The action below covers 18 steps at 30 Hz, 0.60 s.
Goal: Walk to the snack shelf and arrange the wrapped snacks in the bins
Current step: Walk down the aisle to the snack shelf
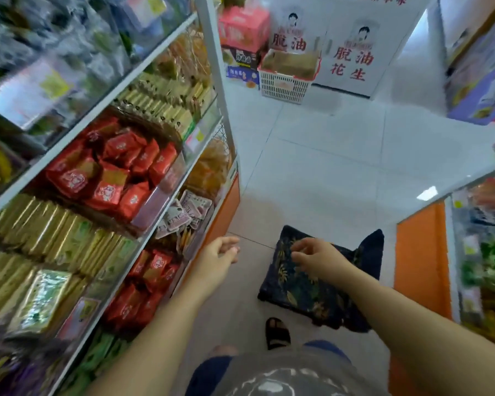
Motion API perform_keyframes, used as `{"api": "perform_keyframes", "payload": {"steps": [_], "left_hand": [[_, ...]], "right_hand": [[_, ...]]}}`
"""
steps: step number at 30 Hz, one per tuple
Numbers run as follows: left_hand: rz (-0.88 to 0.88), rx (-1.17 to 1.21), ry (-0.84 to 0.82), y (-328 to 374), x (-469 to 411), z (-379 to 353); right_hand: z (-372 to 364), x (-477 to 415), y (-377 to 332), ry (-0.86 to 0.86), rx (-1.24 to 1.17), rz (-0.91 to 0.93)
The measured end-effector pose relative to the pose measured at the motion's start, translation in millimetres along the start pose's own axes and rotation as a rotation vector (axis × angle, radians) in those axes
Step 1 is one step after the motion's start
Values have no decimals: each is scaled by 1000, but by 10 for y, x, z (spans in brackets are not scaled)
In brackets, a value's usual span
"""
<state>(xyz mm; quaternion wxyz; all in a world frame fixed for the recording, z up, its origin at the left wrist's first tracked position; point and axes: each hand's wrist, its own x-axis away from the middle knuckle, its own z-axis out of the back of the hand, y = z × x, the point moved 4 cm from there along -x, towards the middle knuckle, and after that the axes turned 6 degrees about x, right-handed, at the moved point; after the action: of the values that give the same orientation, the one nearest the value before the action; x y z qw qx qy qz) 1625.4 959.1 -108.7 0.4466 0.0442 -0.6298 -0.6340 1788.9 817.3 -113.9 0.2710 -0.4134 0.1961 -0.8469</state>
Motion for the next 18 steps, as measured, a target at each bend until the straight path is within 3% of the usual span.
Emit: {"api": "perform_keyframes", "payload": {"steps": [11,18], "left_hand": [[188,123,320,-314,-425,840],[177,99,329,-153,-916,1080]], "right_hand": [[-61,-1246,-1377,-223,189,242],[-265,-1538,-1768,-334,289,363]]}}
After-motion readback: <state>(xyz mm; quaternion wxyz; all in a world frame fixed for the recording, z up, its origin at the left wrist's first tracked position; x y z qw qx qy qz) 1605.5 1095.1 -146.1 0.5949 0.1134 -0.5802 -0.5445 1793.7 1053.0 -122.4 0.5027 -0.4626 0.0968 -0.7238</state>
